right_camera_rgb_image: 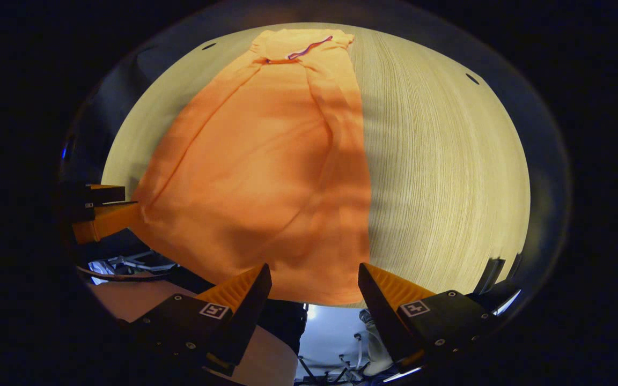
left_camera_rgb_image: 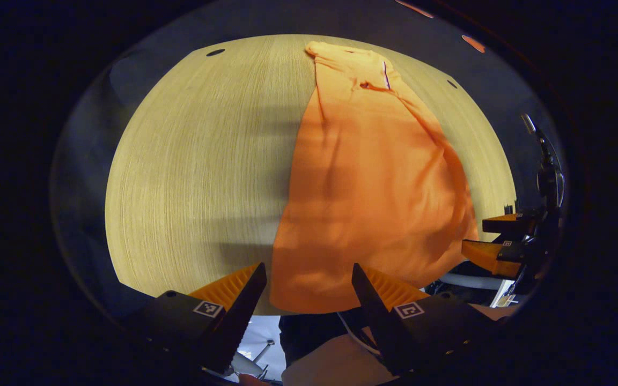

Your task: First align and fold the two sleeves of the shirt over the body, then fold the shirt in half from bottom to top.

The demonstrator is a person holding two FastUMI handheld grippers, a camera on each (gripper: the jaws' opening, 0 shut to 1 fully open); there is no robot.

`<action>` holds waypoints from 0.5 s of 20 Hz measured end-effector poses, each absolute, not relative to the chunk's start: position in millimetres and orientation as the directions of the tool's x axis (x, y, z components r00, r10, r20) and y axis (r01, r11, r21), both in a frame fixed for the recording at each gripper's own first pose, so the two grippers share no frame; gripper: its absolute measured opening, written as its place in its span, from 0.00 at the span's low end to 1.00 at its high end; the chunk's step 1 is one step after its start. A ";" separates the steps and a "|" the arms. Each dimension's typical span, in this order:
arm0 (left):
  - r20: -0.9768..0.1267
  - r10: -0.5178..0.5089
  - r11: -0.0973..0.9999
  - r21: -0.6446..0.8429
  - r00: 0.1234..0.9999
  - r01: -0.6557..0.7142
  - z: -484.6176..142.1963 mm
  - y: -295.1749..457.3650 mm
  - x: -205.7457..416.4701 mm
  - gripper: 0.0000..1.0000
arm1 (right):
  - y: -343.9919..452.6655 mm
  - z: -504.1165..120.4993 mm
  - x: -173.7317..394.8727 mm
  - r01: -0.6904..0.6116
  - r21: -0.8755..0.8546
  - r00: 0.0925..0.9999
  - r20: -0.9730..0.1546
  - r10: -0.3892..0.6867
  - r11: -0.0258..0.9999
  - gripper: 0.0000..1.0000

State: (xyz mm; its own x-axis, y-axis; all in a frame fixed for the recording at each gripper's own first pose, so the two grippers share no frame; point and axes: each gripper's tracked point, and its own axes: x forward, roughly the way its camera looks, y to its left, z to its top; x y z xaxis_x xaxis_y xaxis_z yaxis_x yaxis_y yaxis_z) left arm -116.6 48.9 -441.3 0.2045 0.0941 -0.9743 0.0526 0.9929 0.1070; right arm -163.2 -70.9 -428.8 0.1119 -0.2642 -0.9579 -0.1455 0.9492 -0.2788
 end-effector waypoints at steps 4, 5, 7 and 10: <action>-0.970 0.144 0.988 0.152 0.198 0.029 -456.6 52.6 -119.6 0.99 | -78.1 -445.0 -167.0 -0.140 -0.304 0.088 -0.952 -0.294 0.942 0.99; -0.968 0.161 0.985 0.169 0.190 0.022 -460.7 53.3 -121.5 0.97 | -77.2 -450.9 -170.6 -0.134 -0.303 0.076 -0.953 -0.295 0.944 0.99; -0.972 0.168 0.985 0.170 0.163 0.003 -469.1 50.7 -129.5 0.99 | -74.2 -452.9 -172.2 -0.134 -0.300 0.082 -0.953 -0.291 0.944 0.99; -0.964 0.213 0.972 0.226 0.158 0.070 -472.2 49.9 -127.2 0.97 | -75.2 -450.7 -174.4 -0.110 -0.298 0.077 -0.954 -0.291 0.948 0.99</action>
